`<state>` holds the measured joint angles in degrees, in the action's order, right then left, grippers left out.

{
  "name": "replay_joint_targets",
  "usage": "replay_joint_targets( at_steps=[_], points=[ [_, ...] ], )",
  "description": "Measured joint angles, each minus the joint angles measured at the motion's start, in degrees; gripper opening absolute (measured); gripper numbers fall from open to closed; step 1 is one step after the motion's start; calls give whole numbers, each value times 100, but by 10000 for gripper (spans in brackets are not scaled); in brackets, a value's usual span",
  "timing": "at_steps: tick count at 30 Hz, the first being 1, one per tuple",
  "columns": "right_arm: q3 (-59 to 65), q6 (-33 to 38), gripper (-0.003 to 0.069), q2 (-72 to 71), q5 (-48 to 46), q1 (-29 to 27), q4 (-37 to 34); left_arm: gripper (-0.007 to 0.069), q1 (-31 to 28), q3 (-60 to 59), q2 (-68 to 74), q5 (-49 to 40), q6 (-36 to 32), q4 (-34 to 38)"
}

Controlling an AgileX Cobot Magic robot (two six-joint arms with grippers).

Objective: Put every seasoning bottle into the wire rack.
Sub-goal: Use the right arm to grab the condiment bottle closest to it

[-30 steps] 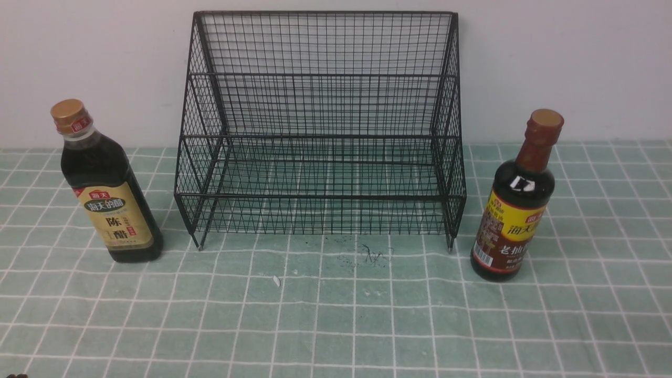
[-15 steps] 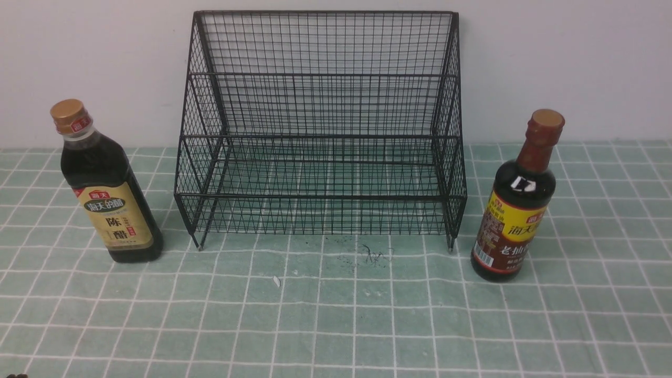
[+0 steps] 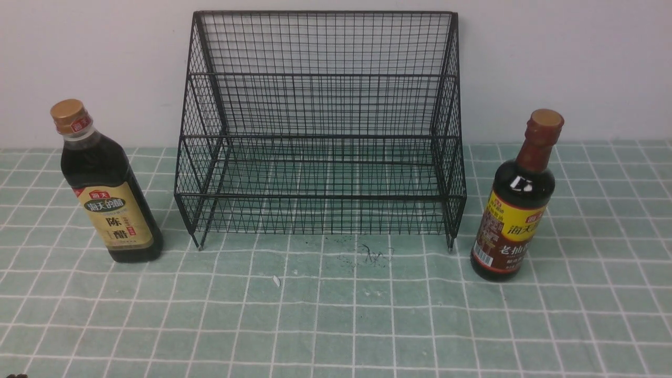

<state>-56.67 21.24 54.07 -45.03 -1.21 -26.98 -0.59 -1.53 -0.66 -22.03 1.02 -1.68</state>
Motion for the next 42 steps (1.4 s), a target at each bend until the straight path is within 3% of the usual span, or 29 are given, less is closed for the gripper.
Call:
replay_joint_targets(
  at_steps=[2, 3, 7, 8, 13, 17, 20, 30, 32, 37, 42],
  points=[
    [-856, 61, 73, 825, -532, 0, 134, -6, 0, 0, 0, 0, 0, 0],
    [-909, 66, 79, 922, -595, 0, 133, -6, 0, 0, 0, 0, 0, 0],
    [-1758, 71, 232, 1669, -872, 46, 91, -6, 0, 0, 0, 0, 0, 0],
    [-1784, 71, 241, 1696, -872, 56, 91, -6, 0, 0, 0, 0, 0, 0],
    [-2124, 155, 447, 2348, -777, 701, 214, -6, 0, 0, 0, 0, 0, 0],
    [-2129, -22, 533, 2760, -553, 1047, 673, -6, 0, 0, 0, 0, 0, 0],
    [-2129, -282, 556, 2989, -535, 1142, 873, -6, 0, 0, 0, 0, 0, 0],
    [-2129, -408, 536, 3519, -771, 1155, 949, -6, 0, 0, 0, 0, 0, 0],
    [-2129, -408, 489, 3634, -782, 1155, 961, -6, 0, 0, 0, 0, 0, 0],
    [-2143, -362, 283, 3730, -786, 1155, 1131, -6, 0, 0, 0, 0, 0, 0],
    [-2274, -368, 278, 3690, -1095, 1149, 1195, -6, 0, 0, 0, 0, 0, 0]
  ],
)
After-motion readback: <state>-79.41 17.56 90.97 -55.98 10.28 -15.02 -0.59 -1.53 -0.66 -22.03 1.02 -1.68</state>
